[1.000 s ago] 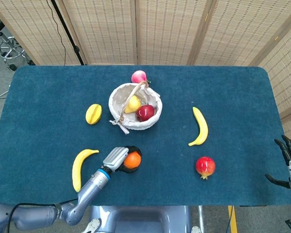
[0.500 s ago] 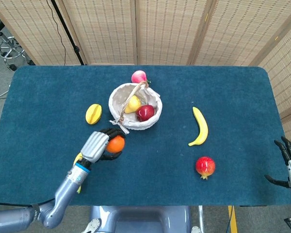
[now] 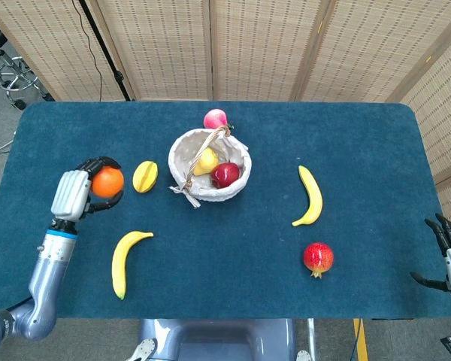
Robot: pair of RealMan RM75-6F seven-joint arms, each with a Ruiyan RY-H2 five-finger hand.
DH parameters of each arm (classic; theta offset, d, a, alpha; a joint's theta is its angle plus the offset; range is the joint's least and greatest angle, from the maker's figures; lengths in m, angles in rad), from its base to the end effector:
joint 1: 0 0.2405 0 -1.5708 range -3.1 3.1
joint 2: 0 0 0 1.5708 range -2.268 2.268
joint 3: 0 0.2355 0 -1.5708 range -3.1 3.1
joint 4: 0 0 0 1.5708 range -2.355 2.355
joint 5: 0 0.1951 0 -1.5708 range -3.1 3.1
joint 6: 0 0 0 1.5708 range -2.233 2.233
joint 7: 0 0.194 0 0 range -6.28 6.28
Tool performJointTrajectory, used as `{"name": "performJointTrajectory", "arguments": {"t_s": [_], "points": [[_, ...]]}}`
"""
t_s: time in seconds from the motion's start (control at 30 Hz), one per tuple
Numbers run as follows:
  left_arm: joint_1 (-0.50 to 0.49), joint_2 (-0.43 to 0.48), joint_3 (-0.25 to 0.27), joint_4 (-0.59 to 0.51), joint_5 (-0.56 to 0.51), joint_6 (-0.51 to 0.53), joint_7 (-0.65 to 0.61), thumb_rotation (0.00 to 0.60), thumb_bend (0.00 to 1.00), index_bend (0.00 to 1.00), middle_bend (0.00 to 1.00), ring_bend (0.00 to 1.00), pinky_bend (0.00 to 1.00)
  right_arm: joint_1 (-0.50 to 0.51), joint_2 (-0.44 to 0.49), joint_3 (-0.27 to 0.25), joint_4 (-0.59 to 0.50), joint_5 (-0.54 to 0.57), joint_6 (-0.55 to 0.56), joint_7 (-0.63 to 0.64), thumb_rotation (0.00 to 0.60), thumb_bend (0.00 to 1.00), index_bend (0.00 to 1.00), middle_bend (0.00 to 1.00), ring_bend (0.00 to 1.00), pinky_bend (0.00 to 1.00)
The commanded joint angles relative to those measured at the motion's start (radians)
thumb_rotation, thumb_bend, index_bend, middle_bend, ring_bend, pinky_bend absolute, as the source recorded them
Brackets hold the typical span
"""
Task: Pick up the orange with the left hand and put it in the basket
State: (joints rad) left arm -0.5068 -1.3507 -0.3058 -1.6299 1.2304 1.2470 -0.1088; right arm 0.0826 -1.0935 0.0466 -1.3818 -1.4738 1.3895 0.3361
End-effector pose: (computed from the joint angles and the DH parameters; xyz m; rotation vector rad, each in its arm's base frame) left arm -0.1594 0.3671 0.1110 -1.3229 -1.1409 -1.4018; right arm -0.3440 -0.2292 0.1873 1.3277 -1.0438 0.8909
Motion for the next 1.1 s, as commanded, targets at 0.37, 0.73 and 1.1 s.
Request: {"name": "performJointTrajectory", "arguments": {"t_s": [0.37, 0.73, 1.1], "points": [[-0.195, -0.023, -0.202, 0.259, -0.426, -0.434, -0.2, 0.6, 0.51, 0.64, 0.52, 0.47, 0.5, -0.007, -0.01, -0.008, 0.026, 0.01, -0.016, 0.0, 0.6, 0.0, 0.08, 0.0, 0.0, 0.0], [-0.364, -0.123, -0.227, 0.318, -0.537, -0.524, -0.138, 0.6, 0.51, 0.64, 0.52, 0.47, 0.5, -0.009, -0.026, -0.011, 0.059, 0.015, -0.031, 0.025, 0.6, 0.0, 0.08, 0.0, 0.0, 0.0], [-0.411, -0.195, -0.201, 0.281, -0.555, -0.483, -0.1, 0.6, 0.51, 0.64, 0.52, 0.47, 0.5, -0.022, -0.022, -0.018, 0.058, -0.006, -0.004, 0.049, 0.6, 0.0, 0.09, 0.0, 0.0, 0.0]]}}
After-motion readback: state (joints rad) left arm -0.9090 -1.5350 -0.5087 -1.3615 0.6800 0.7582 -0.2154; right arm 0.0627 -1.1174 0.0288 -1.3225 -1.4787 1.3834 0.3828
